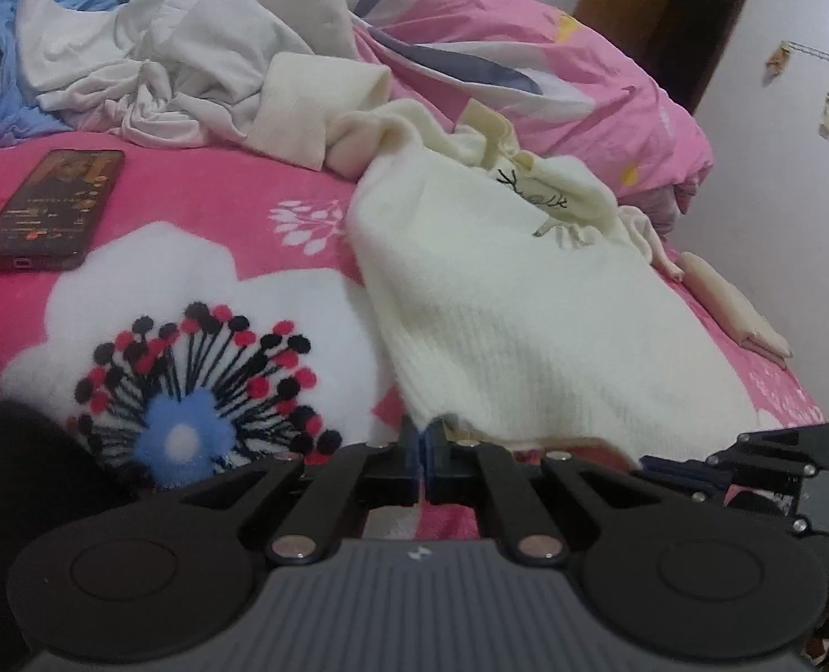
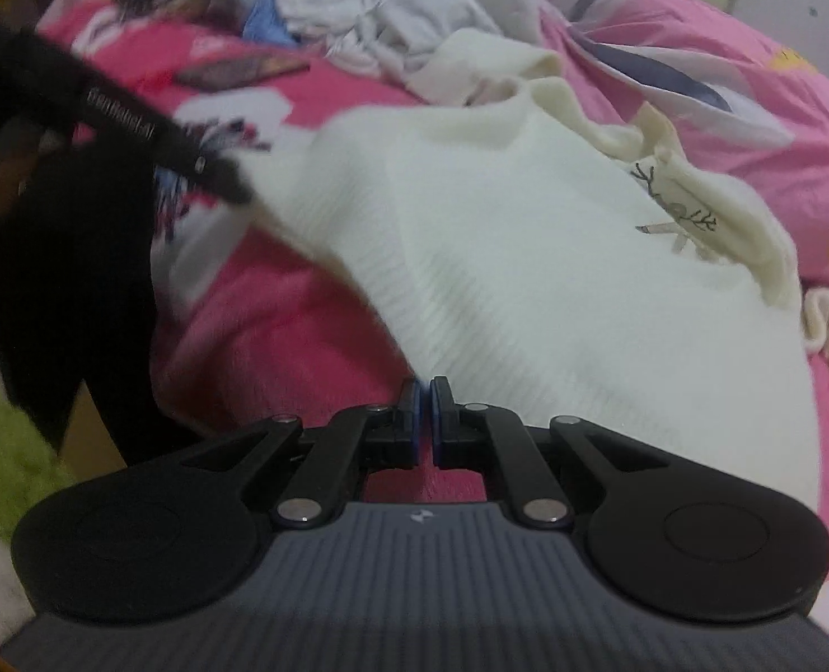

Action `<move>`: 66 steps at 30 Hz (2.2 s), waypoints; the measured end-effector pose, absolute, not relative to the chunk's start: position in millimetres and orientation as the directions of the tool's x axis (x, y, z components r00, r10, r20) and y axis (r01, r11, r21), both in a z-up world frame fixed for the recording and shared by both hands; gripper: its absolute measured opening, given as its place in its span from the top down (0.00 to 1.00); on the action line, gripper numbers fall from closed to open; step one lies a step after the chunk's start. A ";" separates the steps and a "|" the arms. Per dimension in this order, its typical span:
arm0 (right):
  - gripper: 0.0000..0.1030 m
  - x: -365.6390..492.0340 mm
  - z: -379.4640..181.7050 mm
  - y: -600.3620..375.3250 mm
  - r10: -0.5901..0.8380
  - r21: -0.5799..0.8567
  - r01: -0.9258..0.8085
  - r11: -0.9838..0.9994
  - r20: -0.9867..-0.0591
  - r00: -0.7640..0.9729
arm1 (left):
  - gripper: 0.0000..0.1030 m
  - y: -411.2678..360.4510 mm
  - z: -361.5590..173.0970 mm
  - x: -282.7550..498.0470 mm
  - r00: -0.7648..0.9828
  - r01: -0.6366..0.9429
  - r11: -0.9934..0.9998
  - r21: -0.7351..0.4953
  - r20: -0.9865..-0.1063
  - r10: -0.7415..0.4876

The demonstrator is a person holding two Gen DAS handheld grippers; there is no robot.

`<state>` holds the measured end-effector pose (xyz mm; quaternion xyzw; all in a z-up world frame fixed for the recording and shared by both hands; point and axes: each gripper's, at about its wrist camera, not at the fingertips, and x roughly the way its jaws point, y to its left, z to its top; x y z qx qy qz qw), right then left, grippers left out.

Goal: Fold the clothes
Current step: 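Pull the sweater hem with the left gripper while the right gripper grasps the sweater edge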

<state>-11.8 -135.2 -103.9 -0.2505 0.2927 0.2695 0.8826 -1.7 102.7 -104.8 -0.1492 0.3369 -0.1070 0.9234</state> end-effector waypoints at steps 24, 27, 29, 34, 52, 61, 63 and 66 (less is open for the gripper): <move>0.86 18.2 -60.2 -131.3 0.504 -0.043 -0.633 0.773 -0.564 0.654 | 0.54 132.8 -111.3 21.7 0.692 0.112 0.846 -0.521 -0.570 -0.442; 0.81 30.3 -62.2 -130.8 0.471 -0.071 -0.613 0.787 -0.573 0.670 | 0.61 128.7 -112.5 31.8 0.687 0.114 0.850 -0.514 -0.578 -0.441; 0.73 44.1 -63.8 -131.8 0.443 -0.086 -0.593 0.801 -0.581 0.683 | 0.67 123.4 -112.4 35.3 0.682 0.131 0.862 -0.489 -0.587 -0.436; 0.65 87.6 -73.9 -125.6 0.415 -0.085 -0.577 0.812 -0.612 0.673 | 0.86 113.4 -114.1 39.9 0.684 0.144 0.883 -0.447 -0.600 -0.415; 0.98 141.6 -73.8 -116.7 0.402 -0.042 -0.555 0.831 -0.645 0.650 | 0.93 134.2 -114.0 31.2 0.674 0.098 0.856 -0.508 -0.599 -0.433; 0.99 157.0 -96.9 -77.3 0.302 -0.282 -0.689 0.668 -0.743 0.597 | 0.93 135.9 -117.8 30.0 0.677 0.118 0.854 -0.506 -0.589 -0.442; 0.99 166.4 -93.7 -84.6 0.243 -0.316 -0.648 0.693 -0.744 0.622 | 0.93 136.7 -118.8 30.1 0.677 0.124 0.852 -0.508 -0.585 -0.448; 0.99 177.2 -90.2 -89.7 0.206 -0.324 -0.619 0.715 -0.749 0.630 | 0.93 138.4 -119.7 30.5 0.673 0.134 0.848 -0.513 -0.581 -0.458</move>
